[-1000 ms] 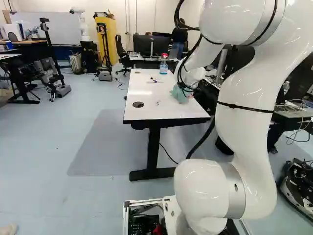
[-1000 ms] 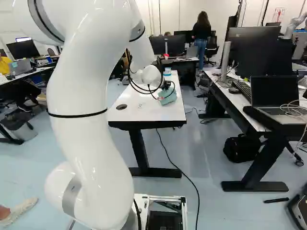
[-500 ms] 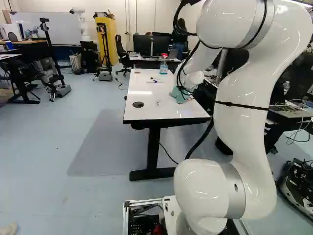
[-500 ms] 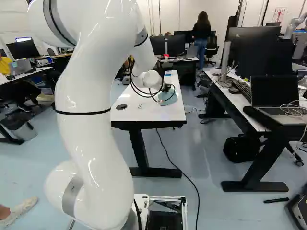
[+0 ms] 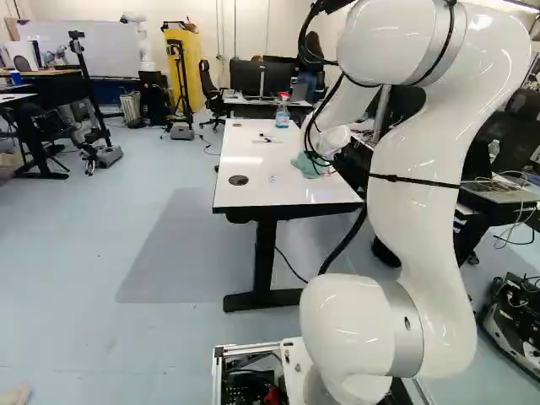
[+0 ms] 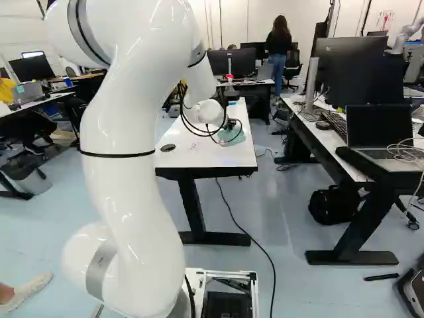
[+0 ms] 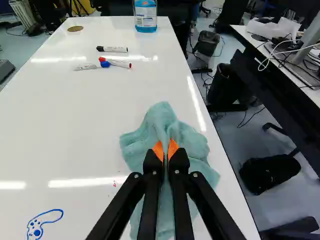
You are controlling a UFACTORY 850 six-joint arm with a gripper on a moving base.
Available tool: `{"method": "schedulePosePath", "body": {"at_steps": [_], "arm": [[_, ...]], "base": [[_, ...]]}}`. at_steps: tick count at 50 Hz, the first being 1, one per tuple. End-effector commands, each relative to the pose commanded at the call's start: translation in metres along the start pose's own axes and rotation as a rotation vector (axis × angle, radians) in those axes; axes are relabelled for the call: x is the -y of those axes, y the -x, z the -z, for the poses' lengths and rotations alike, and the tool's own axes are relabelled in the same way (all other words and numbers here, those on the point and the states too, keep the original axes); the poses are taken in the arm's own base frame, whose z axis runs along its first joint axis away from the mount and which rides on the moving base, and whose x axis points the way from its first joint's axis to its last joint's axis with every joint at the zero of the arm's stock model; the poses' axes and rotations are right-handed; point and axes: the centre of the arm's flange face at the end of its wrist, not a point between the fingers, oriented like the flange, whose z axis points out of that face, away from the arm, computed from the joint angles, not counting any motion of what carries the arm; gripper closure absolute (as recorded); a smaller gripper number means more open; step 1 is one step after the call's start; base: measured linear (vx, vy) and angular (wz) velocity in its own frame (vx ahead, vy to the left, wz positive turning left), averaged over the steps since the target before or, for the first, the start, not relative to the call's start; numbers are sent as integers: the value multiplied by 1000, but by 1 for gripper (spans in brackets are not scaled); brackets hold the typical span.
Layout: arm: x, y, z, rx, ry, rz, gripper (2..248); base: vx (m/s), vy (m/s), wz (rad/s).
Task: Clean the table with the green towel
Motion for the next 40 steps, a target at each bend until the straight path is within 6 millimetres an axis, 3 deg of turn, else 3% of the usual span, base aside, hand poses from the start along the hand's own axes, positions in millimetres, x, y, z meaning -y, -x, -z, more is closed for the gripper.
{"method": "schedulePosePath", "body": {"at_steps": [40], "arm": [[0, 11, 1, 120, 0, 0, 220]], "base": [[0, 0, 0]]}}
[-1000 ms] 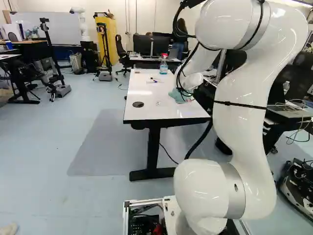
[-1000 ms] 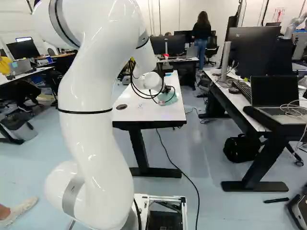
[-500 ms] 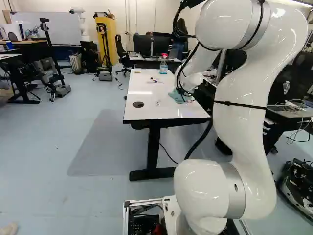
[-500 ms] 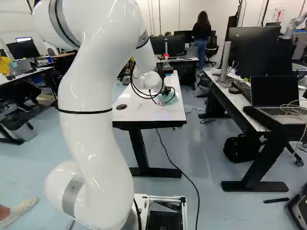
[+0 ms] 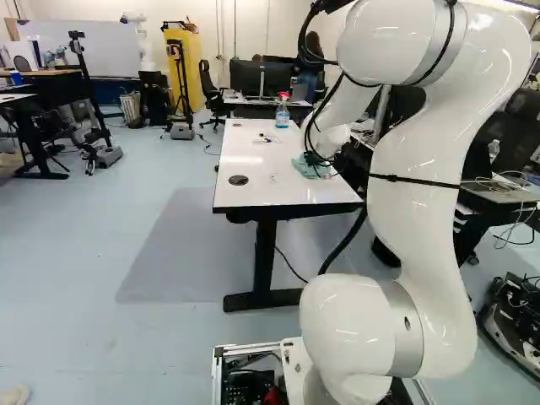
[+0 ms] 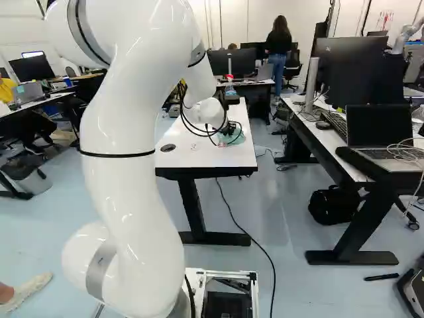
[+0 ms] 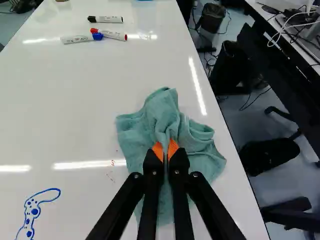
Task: Clean the table with the green towel
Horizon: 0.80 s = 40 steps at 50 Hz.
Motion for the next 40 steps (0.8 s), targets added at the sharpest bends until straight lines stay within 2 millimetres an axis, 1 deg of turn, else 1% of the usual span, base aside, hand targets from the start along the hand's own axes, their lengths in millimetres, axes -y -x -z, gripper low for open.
{"method": "schedulePosePath", "body": {"at_steps": [31, 40], "arm": [[0, 0, 0, 2, 0, 0, 220], [1, -4, -5, -2, -1, 2, 220]], "base": [[0, 0, 0], [0, 0, 0]]}}
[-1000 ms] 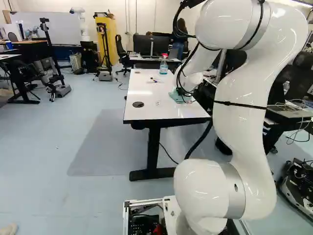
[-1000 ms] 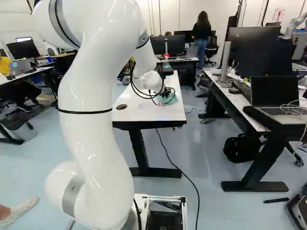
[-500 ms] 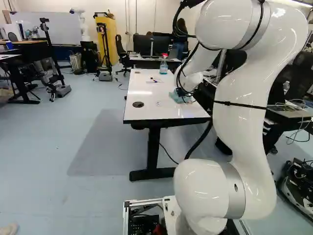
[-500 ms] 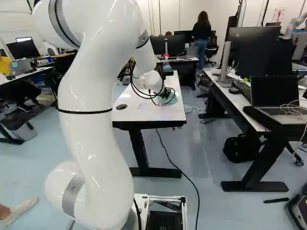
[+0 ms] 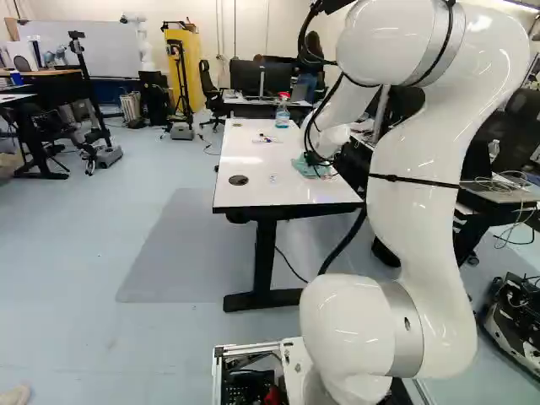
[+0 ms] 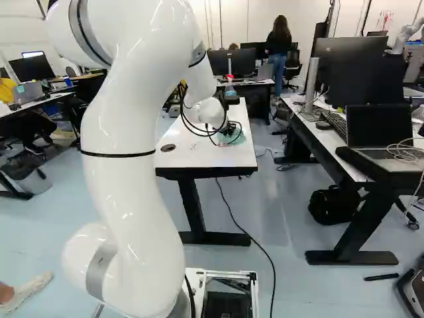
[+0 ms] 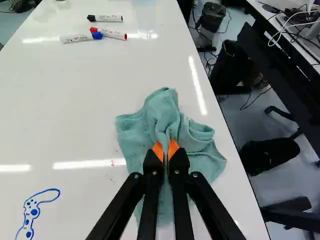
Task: Clean the table with the green towel
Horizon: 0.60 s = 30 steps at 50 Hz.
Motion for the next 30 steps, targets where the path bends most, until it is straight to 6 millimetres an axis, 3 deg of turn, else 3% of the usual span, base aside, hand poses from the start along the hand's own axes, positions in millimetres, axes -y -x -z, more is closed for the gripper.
{"method": "schedulePosePath", "body": {"at_steps": [30], "arm": [[14, -28, -38, -34, -17, 18, 220]], "base": [[0, 0, 0]]}}
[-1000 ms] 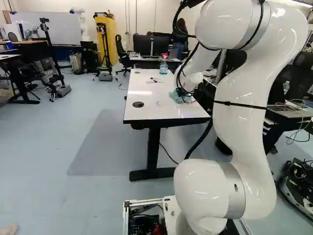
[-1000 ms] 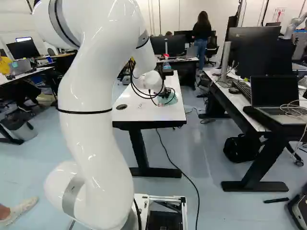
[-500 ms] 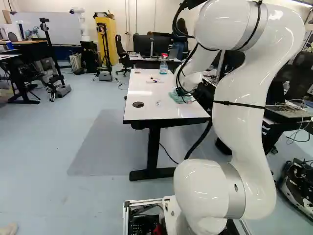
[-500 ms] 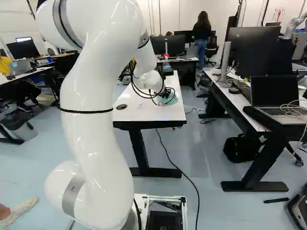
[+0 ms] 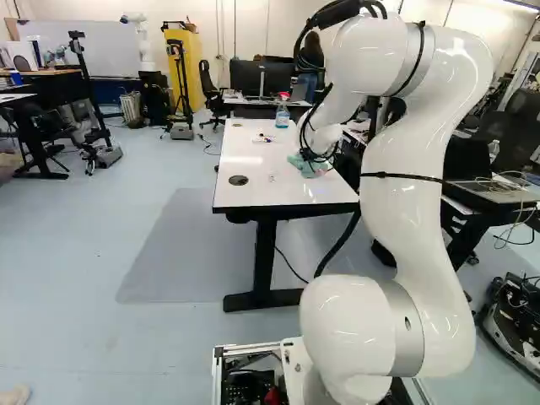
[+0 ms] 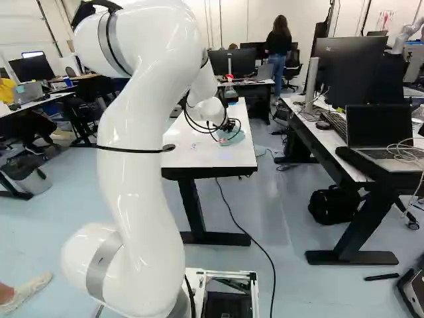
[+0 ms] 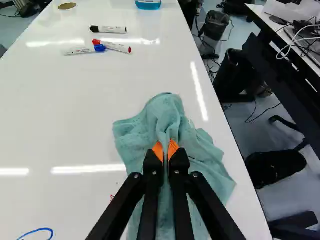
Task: Clean the table with the green towel
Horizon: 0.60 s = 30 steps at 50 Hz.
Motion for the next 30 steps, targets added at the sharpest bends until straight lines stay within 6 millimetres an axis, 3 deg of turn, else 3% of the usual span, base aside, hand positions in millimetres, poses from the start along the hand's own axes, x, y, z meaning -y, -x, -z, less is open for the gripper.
{"method": "schedulePosePath", "body": {"at_steps": [30], "arm": [[39, 15, 28, 20, -47, 38, 220]], "base": [[0, 0, 0]]}}
